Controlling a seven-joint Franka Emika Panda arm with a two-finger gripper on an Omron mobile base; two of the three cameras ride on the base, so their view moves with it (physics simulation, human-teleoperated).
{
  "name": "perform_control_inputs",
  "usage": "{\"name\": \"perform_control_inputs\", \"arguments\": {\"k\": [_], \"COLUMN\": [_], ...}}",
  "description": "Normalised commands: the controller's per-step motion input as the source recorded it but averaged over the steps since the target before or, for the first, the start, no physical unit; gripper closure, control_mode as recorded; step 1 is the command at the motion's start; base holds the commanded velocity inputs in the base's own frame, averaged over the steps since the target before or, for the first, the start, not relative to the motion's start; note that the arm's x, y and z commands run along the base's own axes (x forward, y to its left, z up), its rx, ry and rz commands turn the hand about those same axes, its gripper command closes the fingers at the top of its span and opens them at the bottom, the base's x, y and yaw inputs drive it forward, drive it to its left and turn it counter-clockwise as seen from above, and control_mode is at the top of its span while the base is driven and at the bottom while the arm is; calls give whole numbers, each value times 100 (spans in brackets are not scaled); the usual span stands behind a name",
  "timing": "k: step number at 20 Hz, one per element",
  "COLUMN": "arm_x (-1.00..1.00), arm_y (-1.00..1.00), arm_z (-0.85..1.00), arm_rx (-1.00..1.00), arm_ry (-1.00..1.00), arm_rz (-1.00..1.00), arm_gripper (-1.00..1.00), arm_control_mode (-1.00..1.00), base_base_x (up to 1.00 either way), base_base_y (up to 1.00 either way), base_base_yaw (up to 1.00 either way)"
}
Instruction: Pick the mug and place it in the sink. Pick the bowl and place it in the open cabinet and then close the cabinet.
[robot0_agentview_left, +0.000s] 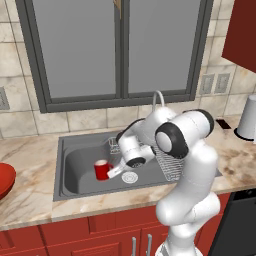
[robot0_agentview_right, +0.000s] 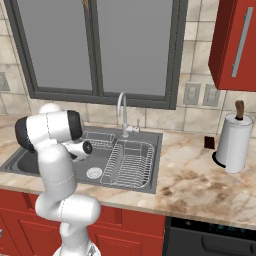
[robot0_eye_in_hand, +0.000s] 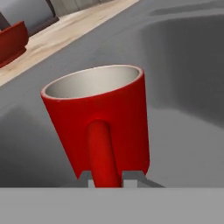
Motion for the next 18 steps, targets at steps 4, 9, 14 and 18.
{"name": "perform_control_inputs", "arguments": {"k": [4,9,14,18], "arm_x": [6,6,15,27], "arm_y": [10,10,1,0], "arm_z": [-27,-28,-24,-15], "arm_rx": [0,0,0,0], "arm_ry": [0,0,0,0], "arm_rz": [0,0,0,0], "arm_gripper": [100,100,100,100], "arm_control_mode": [-100,-100,-100,-100], "base_base_x": [0,0,0,0], "base_base_y": [0,0,0,0], "base_base_yaw": [0,0,0,0]}}
